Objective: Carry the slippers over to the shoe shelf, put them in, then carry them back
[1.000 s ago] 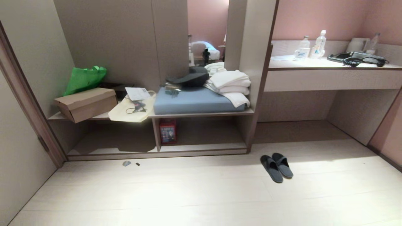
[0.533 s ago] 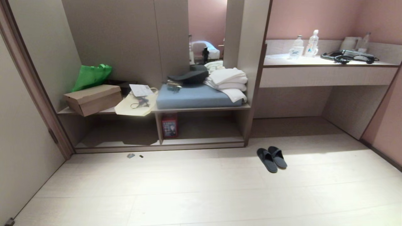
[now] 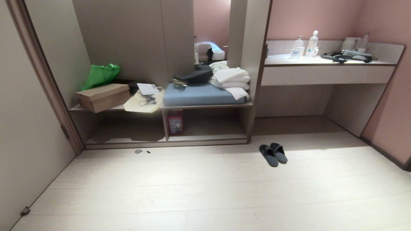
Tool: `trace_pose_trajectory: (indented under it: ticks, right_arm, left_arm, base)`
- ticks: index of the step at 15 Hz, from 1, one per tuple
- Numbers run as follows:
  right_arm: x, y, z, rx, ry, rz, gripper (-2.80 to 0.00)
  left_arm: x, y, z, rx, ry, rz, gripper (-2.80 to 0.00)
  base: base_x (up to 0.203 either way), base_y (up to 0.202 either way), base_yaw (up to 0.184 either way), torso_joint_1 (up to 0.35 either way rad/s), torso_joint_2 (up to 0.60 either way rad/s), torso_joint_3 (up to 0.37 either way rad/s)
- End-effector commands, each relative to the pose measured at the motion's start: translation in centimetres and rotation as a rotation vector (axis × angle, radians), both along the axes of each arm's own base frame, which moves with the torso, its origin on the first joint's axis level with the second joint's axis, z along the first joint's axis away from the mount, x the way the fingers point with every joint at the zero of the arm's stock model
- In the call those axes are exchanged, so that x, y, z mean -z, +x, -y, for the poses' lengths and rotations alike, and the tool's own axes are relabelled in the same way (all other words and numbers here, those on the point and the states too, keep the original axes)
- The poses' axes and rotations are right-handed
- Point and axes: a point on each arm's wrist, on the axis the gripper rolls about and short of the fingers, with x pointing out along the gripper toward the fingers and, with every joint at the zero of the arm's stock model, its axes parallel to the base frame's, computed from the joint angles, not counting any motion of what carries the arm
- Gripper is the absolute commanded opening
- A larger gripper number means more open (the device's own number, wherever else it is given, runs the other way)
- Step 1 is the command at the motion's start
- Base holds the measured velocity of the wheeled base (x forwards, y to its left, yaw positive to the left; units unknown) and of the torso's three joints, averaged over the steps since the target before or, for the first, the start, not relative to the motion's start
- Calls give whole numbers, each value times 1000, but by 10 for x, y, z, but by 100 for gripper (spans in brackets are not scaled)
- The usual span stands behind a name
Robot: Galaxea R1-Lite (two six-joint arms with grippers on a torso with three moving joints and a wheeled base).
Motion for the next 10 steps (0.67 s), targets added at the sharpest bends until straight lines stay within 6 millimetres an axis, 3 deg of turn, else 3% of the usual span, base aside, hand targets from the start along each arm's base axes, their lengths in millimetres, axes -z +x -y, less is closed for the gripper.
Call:
trace_pose_trajectory:
  ticks: [1, 4, 10]
  right_arm:
    - [0, 0, 0, -1, -1, -2, -280]
    - [0, 0, 0, -1, -1, -3, -280]
    - [0, 0, 0, -1, 2, -2, -280]
  left_arm:
    - [0, 0, 0, 0, 0, -1, -280]
    - [0, 0, 0, 0, 0, -1, -280]
    - [0, 0, 0, -1, 0, -1, -280]
  base:
    - [-193, 0, 1, 0, 0, 2]
    - [-177, 0, 2, 5, 4, 3]
    - [-10, 0, 0, -1, 0, 1]
